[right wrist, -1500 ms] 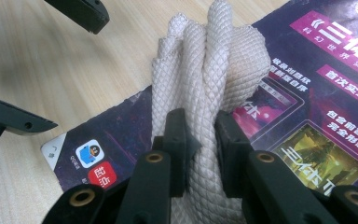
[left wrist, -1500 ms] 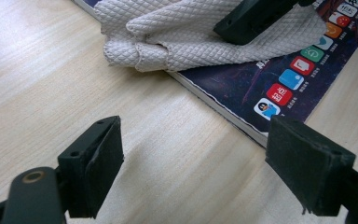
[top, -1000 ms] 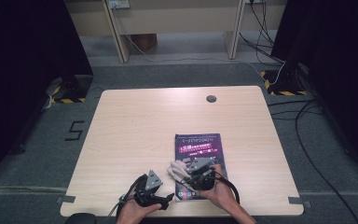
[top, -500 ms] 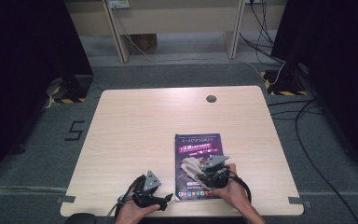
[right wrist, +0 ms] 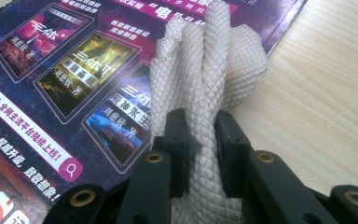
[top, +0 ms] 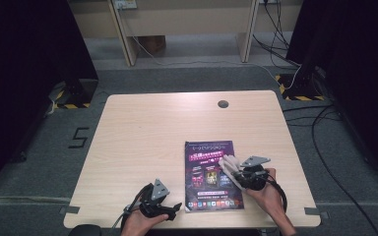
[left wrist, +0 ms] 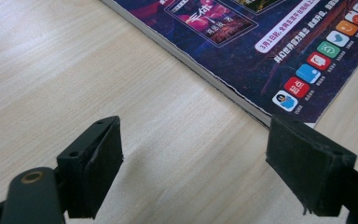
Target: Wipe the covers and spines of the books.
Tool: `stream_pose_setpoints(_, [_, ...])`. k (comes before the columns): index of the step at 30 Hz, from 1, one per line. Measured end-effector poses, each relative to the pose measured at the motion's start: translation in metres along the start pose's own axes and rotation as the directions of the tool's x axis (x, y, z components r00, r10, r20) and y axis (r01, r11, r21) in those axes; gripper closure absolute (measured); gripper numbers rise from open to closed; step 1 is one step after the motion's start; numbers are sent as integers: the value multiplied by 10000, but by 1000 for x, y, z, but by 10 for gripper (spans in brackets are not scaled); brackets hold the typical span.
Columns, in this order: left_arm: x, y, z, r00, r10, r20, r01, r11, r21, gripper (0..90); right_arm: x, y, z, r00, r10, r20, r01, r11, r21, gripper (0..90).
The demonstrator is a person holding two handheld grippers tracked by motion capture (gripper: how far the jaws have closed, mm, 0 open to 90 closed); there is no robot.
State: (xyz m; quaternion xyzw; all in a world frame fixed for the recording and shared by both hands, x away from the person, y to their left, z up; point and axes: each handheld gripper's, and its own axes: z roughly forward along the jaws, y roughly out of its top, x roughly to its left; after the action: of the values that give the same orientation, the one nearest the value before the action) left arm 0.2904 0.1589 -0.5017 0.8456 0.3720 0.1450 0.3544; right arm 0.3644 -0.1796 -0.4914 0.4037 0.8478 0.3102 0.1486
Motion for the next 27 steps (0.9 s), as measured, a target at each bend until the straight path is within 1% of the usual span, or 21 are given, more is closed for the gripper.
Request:
stream_pose_setpoints(2, [0,0,0,10000,-13,-3,13,10000,8,180,2,0,-1,9998,-160,80,160,9998,75,779])
stream_pose_setpoints(3, [0,0,0,10000,-18,-14,18,10000,-6,179,5,0,-2,9996,-278,68,277,9996,114,779])
stream_pose_setpoints(4, [1,0,0,10000,-18,-15,18,10000,-11,180,7,-1,-2,9996,-294,41,294,9995,101,780])
stream_pose_setpoints(5, [1,0,0,10000,-31,-21,31,10000,-35,180,10,-1,-2,9995,-310,-8,310,9995,97,780])
stream_pose_setpoints(7, [2,1,-1,10000,-66,-30,66,10000,-47,180,17,-1,-1,9988,-402,-268,404,9992,69,780])
stream_pose_setpoints(9, [3,1,-1,9999,-117,-42,116,9999,-75,179,25,0,0,9972,-626,-401,628,9980,37,780])
stream_pose_setpoints(12, [5,1,-2,9998,-222,4,222,9997,-91,179,40,3,3,9936,-870,-724,875,9962,33,780])
stream_pose_setpoints(13, [5,1,-2,9997,-252,26,253,9996,-97,179,45,5,5,9915,-1027,-804,1029,9947,-11,780])
stream_pose_setpoints(15, [6,1,-3,9996,-293,2,293,9995,-134,180,52,7,7,9895,-1085,-951,1089,9940,-9,780])
stream_pose_setpoints(17, [7,1,-4,9995,-314,21,314,9993,-180,179,61,11,11,9853,-1348,-1051,1349,9908,-56,780])
stream_pose_setpoints(21, [6,1,-5,9994,-341,-11,340,9993,-173,177,77,16,15,9792,-1585,-1269,1589,9873,-67,780])
stream_pose_setpoints(25, [3,0,-7,9996,-283,26,283,9994,-211,176,93,19,19,9704,-1946,-1428,1942,9808,-169,780])
stream_pose_setpoints(27, [1,0,-8,9997,-259,44,260,9993,-261,176,101,20,19,9689,-2018,-1432,2018,9793,-146,780])
